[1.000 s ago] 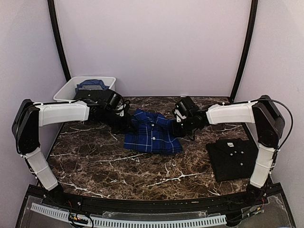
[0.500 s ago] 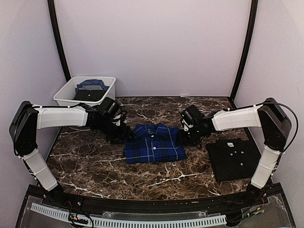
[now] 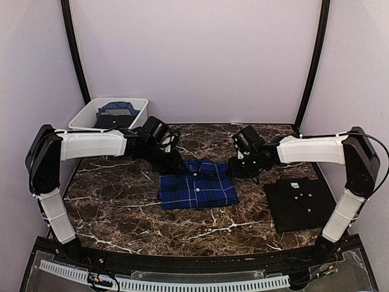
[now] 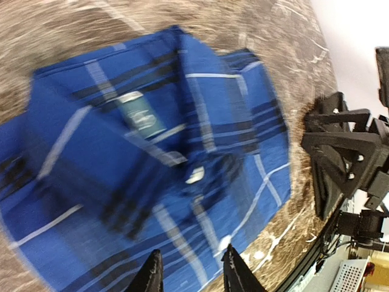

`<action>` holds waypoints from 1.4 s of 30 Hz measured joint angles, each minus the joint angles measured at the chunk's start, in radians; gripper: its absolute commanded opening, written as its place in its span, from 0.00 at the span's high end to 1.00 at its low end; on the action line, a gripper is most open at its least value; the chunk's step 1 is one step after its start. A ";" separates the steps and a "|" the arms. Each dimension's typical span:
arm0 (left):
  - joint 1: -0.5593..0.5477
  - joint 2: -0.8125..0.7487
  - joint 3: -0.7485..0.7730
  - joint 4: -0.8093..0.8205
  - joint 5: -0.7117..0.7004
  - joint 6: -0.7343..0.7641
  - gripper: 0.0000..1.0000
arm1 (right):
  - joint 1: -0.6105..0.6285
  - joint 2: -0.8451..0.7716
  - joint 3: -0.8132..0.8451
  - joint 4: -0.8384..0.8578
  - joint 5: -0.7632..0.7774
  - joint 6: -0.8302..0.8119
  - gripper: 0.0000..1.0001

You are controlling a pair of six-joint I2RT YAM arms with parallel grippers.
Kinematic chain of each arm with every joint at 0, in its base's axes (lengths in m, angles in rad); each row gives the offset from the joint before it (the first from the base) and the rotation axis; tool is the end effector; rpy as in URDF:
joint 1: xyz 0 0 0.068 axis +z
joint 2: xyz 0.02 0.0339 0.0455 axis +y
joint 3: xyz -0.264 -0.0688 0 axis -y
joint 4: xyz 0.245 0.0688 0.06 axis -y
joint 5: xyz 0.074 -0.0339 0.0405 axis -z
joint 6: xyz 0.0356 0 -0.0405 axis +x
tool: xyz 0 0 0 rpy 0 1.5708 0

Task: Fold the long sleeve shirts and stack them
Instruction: Place the square-folded shirt at the center of the board, then move the square-folded shirt to the center of the board.

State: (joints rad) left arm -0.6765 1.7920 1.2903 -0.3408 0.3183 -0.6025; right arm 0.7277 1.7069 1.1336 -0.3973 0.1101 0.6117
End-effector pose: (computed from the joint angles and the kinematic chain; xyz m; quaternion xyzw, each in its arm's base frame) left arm 0.2997 -0.2549 0.2254 0.0905 0.9199 -0.3287 0.1938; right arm 0.2684 0.2339 0.2023 -0.0391 0.9532 0.1420 0.2640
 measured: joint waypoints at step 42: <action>0.040 -0.089 -0.354 0.105 0.048 0.140 0.65 | -0.119 -0.237 -0.258 -0.104 0.128 0.005 0.41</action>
State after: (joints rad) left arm -0.6369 1.7035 0.9367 -0.2363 0.3664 -0.4622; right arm 0.6083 1.4696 0.8753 -0.5014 0.2379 0.6163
